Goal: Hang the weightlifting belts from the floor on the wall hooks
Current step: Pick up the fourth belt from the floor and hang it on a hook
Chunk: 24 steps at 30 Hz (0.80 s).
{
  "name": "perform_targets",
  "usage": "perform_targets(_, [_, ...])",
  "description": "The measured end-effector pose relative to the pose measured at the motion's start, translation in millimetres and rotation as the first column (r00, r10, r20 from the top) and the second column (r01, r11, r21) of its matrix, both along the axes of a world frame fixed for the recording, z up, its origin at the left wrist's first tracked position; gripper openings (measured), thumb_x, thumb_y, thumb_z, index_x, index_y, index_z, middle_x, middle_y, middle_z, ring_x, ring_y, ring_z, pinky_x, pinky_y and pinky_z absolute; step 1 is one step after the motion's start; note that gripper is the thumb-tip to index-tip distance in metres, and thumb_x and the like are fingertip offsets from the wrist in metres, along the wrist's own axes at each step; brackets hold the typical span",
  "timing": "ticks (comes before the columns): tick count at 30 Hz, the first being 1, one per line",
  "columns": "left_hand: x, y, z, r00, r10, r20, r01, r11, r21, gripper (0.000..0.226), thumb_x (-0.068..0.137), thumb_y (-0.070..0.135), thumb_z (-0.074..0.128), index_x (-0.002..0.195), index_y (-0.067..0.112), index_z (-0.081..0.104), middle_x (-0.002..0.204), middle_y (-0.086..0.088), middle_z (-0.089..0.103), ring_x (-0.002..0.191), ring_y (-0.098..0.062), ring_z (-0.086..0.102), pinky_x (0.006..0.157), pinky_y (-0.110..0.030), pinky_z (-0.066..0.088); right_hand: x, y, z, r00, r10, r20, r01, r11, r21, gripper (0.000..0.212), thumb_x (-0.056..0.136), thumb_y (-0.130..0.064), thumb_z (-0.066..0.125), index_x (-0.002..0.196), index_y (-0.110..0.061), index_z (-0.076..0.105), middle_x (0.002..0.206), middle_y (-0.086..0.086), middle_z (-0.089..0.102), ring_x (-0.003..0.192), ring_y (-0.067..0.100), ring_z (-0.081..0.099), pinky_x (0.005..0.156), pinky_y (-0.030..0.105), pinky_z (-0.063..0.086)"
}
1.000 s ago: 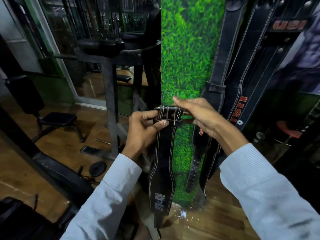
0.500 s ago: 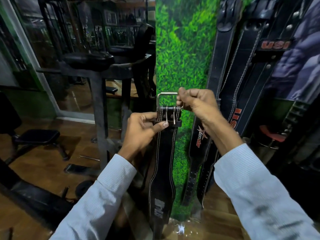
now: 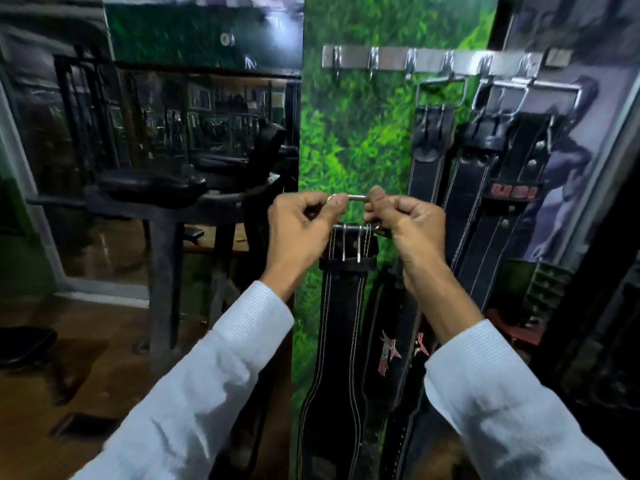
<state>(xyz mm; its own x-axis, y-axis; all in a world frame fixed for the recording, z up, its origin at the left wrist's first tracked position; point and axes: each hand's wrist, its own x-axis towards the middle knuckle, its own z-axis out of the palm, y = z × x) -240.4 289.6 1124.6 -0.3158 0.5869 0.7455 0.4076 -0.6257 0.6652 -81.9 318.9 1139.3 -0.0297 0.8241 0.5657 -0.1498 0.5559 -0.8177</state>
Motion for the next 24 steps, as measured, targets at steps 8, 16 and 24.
perform_targets(8, [34,70,123,0.999,0.036,0.021,-0.039,0.987,0.158,0.026,0.088,0.04,0.077,0.073,0.019,0.082,0.063,0.004,0.075,0.056,-0.009,0.063,0.057,-0.029,0.051,15,51,43,0.987,0.16,0.032,-0.158,0.985,-0.065,0.077,0.08,-0.063,0.078,0.136,-0.013,0.061,0.13,-0.005,0.071,0.12,-0.001,0.064,0.111,0.03,0.043])
perform_targets(16, [30,124,186,0.943,0.275,0.185,-0.296,0.951,0.094,0.032,0.08,0.048,0.084,0.068,0.019,0.081,0.064,0.006,0.074,0.071,-0.012,0.07,0.076,-0.029,0.059,-3,74,81,0.986,0.111,-0.125,-0.096,0.988,0.119,0.02,0.094,-0.008,0.073,0.113,-0.001,0.07,0.102,0.007,0.078,0.09,0.015,0.073,0.089,0.035,0.06])
perform_targets(24, [18,124,193,0.816,0.562,-0.137,-0.563,0.826,0.038,0.039,0.079,0.044,0.088,0.078,0.006,0.075,0.076,-0.006,0.07,0.069,-0.019,0.067,0.059,-0.026,0.052,-14,95,72,0.985,0.094,-0.143,-0.086,0.994,0.063,0.01,0.093,-0.001,0.071,0.103,-0.003,0.074,0.099,0.012,0.078,0.08,0.008,0.072,0.085,0.029,0.059])
